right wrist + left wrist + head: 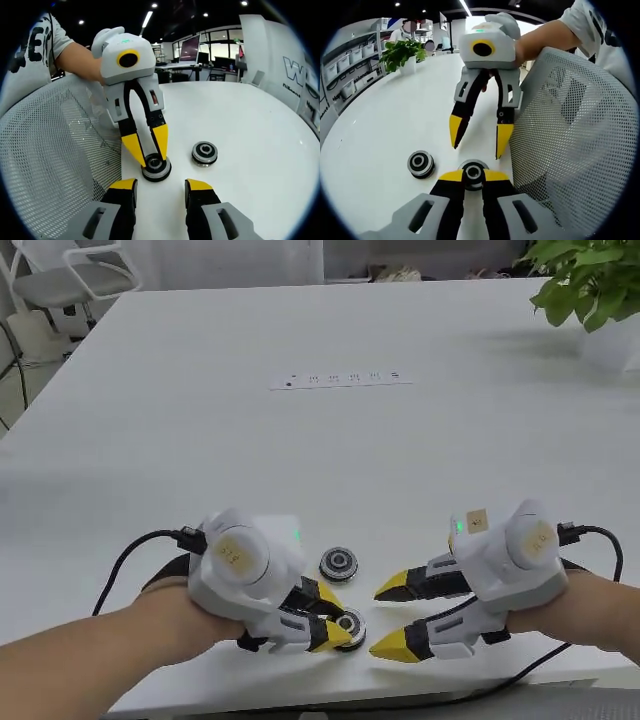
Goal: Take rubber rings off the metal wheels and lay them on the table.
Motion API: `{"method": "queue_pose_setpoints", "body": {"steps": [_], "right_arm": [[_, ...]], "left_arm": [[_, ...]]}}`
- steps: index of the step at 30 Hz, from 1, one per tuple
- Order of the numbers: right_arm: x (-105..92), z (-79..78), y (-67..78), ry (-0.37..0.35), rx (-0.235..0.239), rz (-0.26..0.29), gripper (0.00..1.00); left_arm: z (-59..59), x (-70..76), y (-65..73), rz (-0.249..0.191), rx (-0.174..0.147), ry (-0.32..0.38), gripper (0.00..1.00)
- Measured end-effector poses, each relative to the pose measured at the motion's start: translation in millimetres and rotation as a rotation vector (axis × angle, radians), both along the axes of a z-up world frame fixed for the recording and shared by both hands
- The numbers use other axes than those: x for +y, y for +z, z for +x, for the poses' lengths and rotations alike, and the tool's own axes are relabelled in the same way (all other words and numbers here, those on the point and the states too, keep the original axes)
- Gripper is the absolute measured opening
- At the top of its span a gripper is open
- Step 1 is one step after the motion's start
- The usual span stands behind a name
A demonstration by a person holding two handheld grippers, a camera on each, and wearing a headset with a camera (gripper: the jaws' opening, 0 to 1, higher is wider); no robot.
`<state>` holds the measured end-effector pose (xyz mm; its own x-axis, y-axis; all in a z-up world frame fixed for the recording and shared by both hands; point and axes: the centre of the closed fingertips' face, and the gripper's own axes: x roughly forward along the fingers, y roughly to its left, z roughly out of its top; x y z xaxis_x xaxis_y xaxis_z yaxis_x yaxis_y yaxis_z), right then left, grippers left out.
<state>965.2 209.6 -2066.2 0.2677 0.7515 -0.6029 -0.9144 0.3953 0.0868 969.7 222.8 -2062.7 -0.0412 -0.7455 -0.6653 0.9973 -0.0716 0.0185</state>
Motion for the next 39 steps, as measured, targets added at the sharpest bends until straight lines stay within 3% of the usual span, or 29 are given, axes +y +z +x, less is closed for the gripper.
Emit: {"method": "queue_pose_setpoints", "body": {"steps": [2, 14, 21, 27, 30, 39], "right_arm": [[1.1, 1.1, 3.0, 0.005, -0.006, -0.003, 0.35], [11.6, 7.9, 11.6, 0.051, -0.027, -0.034, 0.35], [15.7, 3.5, -2.4, 0.082, -0.018, -0.079, 0.34], [17.9, -2.9, -9.3, 0.084, -0.007, -0.084, 0.33], [14.7, -2.1, -15.0, 0.085, -0.021, -0.112, 0.32], [19.0, 1.8, -14.0, 0.029, 0.01, -0.052, 0.31]], "left_arm": [[-1.8, 6.5, -0.7, 0.005, -0.017, -0.017, 0.07], [0.6, 0.0, -1.3, -0.01, -0.015, 0.018, 0.07], [1.9, -1.7, -1.3, -0.017, -0.013, 0.03, 0.07], [1.5, -2.9, -1.1, -0.024, -0.011, 0.027, 0.07], [1.4, -3.8, -0.8, -0.026, -0.012, 0.028, 0.07], [1.4, -3.3, -0.6, -0.03, -0.016, 0.028, 0.07]]}}
